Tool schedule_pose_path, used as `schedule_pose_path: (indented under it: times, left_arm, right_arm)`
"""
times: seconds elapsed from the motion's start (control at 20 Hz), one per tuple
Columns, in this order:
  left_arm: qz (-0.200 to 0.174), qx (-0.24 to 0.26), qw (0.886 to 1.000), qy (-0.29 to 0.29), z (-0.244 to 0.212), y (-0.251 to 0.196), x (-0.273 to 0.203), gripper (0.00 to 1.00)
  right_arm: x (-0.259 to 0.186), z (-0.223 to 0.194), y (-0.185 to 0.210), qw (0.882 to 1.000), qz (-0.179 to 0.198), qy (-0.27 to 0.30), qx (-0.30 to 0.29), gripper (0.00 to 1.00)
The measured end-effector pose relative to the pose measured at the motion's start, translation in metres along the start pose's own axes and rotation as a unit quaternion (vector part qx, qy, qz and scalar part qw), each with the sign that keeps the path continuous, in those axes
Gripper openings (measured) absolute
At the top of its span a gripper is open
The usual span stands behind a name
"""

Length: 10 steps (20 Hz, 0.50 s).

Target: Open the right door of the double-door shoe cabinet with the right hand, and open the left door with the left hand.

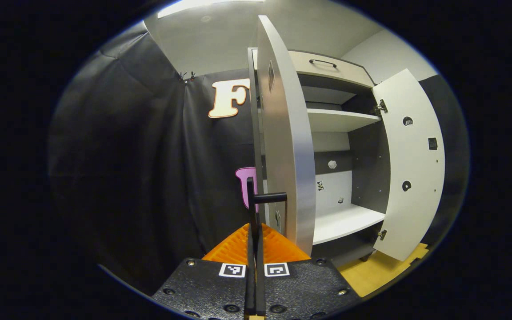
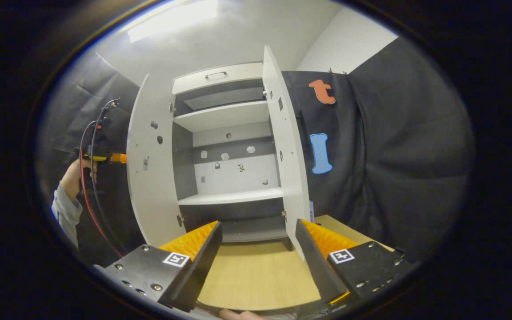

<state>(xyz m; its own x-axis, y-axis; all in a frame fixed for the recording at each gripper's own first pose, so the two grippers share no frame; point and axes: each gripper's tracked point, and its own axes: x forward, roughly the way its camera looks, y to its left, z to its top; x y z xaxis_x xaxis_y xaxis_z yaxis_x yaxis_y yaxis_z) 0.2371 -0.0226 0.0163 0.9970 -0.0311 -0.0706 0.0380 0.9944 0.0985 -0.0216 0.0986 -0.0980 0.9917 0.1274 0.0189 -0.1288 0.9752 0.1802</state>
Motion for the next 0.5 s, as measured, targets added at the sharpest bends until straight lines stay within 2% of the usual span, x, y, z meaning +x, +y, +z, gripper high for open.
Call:
schedule_pose_path:
  times: [0.05, 0.2, 0.25, 0.3, 0.4, 0.45, 0.5]
  left_arm:
    - [0.001, 0.003, 1.0, 0.001, -0.001, 0.001, -0.001, 0.04]
    - [0.007, 0.009, 1.0, 0.001, -0.001, 0.004, -0.001, 0.01]
    - [0.008, 0.006, 1.0, 0.017, -0.007, 0.003, -0.004, 0.0]
    - [0.008, 0.006, 1.0, 0.019, -0.008, 0.002, -0.01, 0.04]
    - [0.014, 0.019, 1.0, 0.009, -0.005, 0.008, -0.01, 0.06]
    - [0.021, 0.022, 1.0, 0.001, -0.003, 0.012, -0.009, 0.13]
    - [0.028, 0.018, 0.999, -0.008, 0.001, 0.015, -0.014, 0.28]
  right_arm:
    - [0.001, 0.0, 0.0, 1.0, -0.001, 0.001, -0.002, 0.98]
    - [0.0, 0.0, 0.001, 1.0, -0.001, 0.003, -0.003, 0.98]
    - [0.0, 0.0, 0.002, 1.0, 0.001, 0.003, -0.003, 0.94]
    - [0.001, 0.001, 0.002, 1.0, 0.002, 0.003, -0.003, 0.94]
    - [0.001, 0.006, 0.004, 1.0, 0.004, -0.001, -0.002, 0.94]
    - [0.002, 0.008, 0.005, 1.0, 0.004, -0.003, -0.002, 0.94]
    - [0.002, 0.01, 0.005, 1.0, 0.002, -0.005, -0.003, 0.94]
